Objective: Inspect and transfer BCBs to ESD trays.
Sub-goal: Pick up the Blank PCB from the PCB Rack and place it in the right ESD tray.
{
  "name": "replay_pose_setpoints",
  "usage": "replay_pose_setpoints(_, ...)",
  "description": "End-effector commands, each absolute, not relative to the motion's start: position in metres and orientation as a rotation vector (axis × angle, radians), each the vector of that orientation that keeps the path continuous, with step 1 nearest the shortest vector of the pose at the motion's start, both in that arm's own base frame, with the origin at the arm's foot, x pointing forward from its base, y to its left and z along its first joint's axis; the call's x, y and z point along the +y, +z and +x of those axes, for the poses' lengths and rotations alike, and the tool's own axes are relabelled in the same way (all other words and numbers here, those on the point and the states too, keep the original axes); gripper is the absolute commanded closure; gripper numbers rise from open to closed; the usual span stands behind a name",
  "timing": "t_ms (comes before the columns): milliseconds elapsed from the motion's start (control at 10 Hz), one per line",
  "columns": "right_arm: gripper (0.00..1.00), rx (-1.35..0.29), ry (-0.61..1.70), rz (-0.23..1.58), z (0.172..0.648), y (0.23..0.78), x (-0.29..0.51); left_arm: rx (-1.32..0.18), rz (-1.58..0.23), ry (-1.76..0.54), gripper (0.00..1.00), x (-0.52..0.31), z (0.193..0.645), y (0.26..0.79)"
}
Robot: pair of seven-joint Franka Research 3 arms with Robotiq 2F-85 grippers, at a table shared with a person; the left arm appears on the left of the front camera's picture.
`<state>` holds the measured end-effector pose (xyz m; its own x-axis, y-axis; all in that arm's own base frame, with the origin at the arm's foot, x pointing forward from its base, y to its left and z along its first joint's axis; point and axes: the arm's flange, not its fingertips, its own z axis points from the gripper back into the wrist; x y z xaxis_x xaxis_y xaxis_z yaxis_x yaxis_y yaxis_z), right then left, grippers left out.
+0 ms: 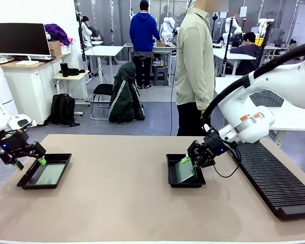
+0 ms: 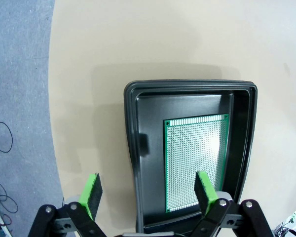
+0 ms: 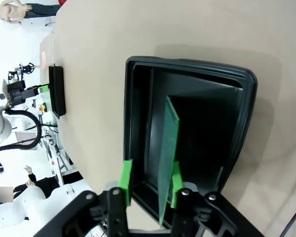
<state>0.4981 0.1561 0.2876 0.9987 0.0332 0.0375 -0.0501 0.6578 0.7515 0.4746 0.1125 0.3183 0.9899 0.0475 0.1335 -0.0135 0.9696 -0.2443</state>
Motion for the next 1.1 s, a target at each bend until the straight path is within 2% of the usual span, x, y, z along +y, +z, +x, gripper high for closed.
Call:
replay_pose_setpoints(0, 0.43, -0.018, 0.033, 0.792, 0.495, 0.297, 0.163, -0.141, -0.246, 0.033, 0.0, 0.113, 0.473, 0.318)
replay_pose_setpoints(500, 0.01, -0.009, 0.039, 0.663, 0.498, 0.317, 0.179, -0.141, -0.246, 0.033, 0.0, 0.113, 0.473, 0.318)
replay_pose_setpoints(1000, 0.0, -0.001, 0.028, 0.515, 0.493, 0.347, 0.195, -0.141, -0.246, 0.033, 0.0, 0.113, 0.473, 0.318)
